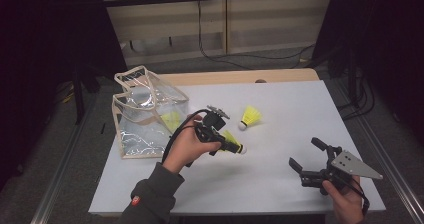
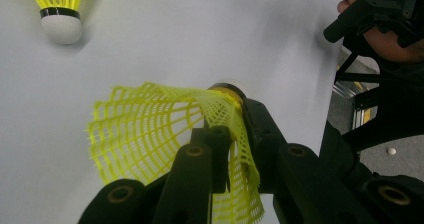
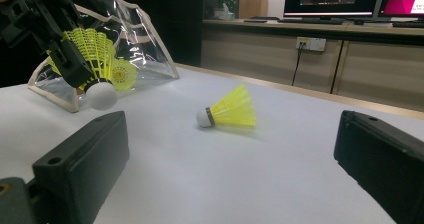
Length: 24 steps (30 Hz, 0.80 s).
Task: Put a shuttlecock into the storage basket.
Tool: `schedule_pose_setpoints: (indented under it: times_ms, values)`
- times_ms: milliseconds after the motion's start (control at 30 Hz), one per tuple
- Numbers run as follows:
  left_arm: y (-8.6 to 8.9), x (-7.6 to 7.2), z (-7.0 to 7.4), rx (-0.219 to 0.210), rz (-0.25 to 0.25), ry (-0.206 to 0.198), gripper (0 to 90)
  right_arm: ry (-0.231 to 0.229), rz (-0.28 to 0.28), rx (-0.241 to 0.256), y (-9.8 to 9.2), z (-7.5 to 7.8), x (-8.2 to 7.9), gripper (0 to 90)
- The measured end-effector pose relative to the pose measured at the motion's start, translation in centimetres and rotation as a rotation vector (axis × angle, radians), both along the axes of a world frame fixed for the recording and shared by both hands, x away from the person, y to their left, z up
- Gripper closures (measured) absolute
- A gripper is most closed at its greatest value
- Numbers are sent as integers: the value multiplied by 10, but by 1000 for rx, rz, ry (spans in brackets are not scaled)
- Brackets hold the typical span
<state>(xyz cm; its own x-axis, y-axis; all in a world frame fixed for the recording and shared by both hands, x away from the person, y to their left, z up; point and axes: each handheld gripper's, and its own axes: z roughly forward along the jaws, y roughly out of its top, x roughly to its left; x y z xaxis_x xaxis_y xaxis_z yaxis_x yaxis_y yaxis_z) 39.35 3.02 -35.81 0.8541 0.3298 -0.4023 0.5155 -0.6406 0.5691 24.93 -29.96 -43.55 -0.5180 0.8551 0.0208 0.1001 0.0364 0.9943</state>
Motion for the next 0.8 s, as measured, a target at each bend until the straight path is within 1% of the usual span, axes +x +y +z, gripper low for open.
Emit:
schedule_pose_setpoints:
  times_ms: [67,100,133,200,233,333,400,433,467,600,633,667,733,767,800]
  values:
    - [2,1,2,13,0,5,818,0,1,0,0,0,0,9]
    - [3,1,3,8,11,12,819,2,1,2,0,0,0,9]
    - [4,2,4,18,6,7,819,1,-1,0,0,0,1,9]
    - [6,3,5,15,17,18,819,3,-3,0,0,0,1,9]
    - [7,4,6,24,15,12,819,4,-1,-2,0,0,1,9]
    - [9,7,8,28,22,17,819,3,1,-1,0,0,1,9]
    - [10,9,10,38,25,19,819,7,-3,-3,-1,-1,1,9]
    - [10,9,10,39,31,14,819,5,-2,0,-1,-1,1,9]
    - [11,10,11,47,27,16,819,5,-4,1,-2,-1,1,9]
    - [11,12,15,68,36,20,818,6,-2,2,-2,-1,1,9]
    - [11,13,16,74,35,16,818,5,-1,3,-1,-1,1,9]
    - [12,14,17,73,42,16,818,5,0,3,-1,-1,1,9]
    - [12,15,18,74,45,28,819,5,-3,2,-2,-1,0,9]
    - [13,16,20,84,46,23,819,3,-4,2,-2,-1,0,9]
    - [13,17,21,84,47,23,819,2,-3,2,-2,0,0,9]
